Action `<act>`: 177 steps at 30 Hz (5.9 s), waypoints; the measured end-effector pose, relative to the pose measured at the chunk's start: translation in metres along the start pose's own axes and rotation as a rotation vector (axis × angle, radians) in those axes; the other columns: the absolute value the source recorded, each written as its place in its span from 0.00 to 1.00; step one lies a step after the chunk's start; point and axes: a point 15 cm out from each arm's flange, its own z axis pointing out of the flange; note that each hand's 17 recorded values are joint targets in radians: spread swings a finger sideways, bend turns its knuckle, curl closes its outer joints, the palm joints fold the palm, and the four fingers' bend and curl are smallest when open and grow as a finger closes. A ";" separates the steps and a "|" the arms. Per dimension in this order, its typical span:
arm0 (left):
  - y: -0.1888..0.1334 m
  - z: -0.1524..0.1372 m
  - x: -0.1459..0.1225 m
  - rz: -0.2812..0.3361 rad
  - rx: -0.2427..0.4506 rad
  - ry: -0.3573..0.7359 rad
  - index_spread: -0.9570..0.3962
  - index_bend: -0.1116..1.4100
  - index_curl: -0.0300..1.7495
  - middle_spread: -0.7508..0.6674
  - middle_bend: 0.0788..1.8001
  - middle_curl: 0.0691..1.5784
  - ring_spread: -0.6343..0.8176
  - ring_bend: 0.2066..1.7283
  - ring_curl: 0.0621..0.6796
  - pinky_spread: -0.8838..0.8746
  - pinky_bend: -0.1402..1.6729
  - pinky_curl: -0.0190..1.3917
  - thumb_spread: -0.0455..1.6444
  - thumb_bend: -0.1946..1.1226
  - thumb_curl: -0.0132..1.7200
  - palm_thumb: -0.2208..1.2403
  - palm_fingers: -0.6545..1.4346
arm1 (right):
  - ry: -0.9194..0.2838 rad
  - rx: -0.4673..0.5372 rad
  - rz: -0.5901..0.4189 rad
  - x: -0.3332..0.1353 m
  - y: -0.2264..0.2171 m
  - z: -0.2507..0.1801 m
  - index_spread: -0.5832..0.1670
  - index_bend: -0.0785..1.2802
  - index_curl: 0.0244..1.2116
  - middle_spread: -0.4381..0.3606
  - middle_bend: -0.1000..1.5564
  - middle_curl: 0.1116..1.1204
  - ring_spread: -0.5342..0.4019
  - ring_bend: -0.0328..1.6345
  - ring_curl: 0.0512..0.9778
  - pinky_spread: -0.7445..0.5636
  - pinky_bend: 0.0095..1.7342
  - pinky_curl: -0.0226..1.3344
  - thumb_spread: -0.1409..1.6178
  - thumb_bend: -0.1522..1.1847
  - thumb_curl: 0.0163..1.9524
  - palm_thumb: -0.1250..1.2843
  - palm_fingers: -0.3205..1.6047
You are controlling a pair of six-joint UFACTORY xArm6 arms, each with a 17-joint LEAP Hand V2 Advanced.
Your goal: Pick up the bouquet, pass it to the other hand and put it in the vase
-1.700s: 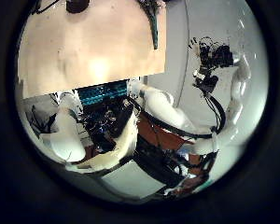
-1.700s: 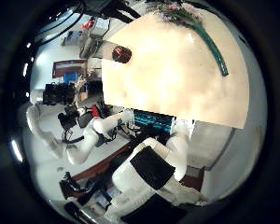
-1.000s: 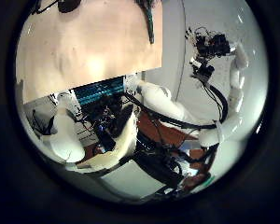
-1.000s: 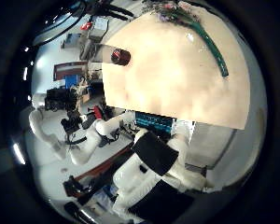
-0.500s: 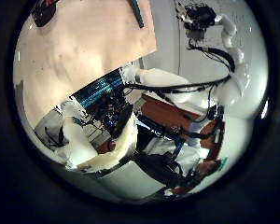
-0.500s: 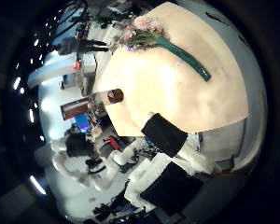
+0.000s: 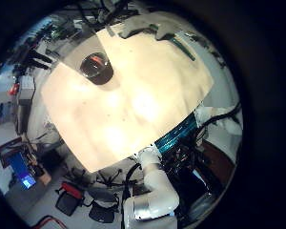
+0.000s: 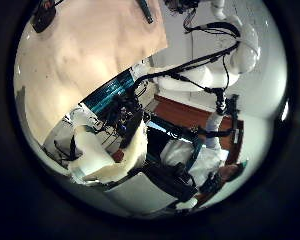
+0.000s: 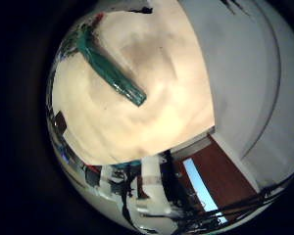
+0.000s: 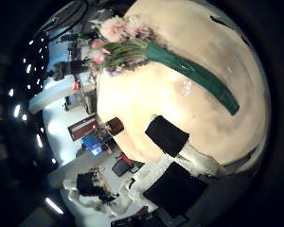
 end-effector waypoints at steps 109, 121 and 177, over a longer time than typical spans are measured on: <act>-0.023 -0.145 -0.018 -0.043 0.541 0.478 0.76 0.18 0.22 0.73 0.07 0.17 0.79 0.16 0.25 0.82 0.27 0.12 0.69 0.13 0.19 0.37 0.43 | -0.825 0.390 -0.745 -0.150 0.252 -0.268 0.45 0.89 0.76 0.40 0.89 0.67 0.36 0.89 0.71 0.43 0.78 0.55 0.60 0.14 0.49 0.92 0.76; -0.051 -0.183 0.003 -0.049 0.772 0.761 0.82 0.17 0.20 0.81 0.06 0.17 0.81 0.20 0.27 0.84 0.32 0.14 0.66 0.12 0.19 0.33 0.36 | -0.910 0.371 -0.956 -0.205 0.318 -0.214 0.47 0.90 0.75 0.41 0.90 0.64 0.37 0.89 0.71 0.43 0.75 0.60 0.58 0.12 0.53 0.92 0.76; -0.062 -0.221 0.044 0.009 1.002 1.143 0.31 0.59 0.43 0.21 0.58 0.56 0.15 0.81 0.80 0.25 0.88 0.38 0.63 0.27 0.36 0.84 0.85 | -0.815 0.242 -0.861 -0.267 0.289 -0.053 0.38 0.52 0.61 0.37 0.70 0.48 0.33 0.80 0.60 0.23 0.67 0.61 0.66 0.09 0.41 0.67 0.50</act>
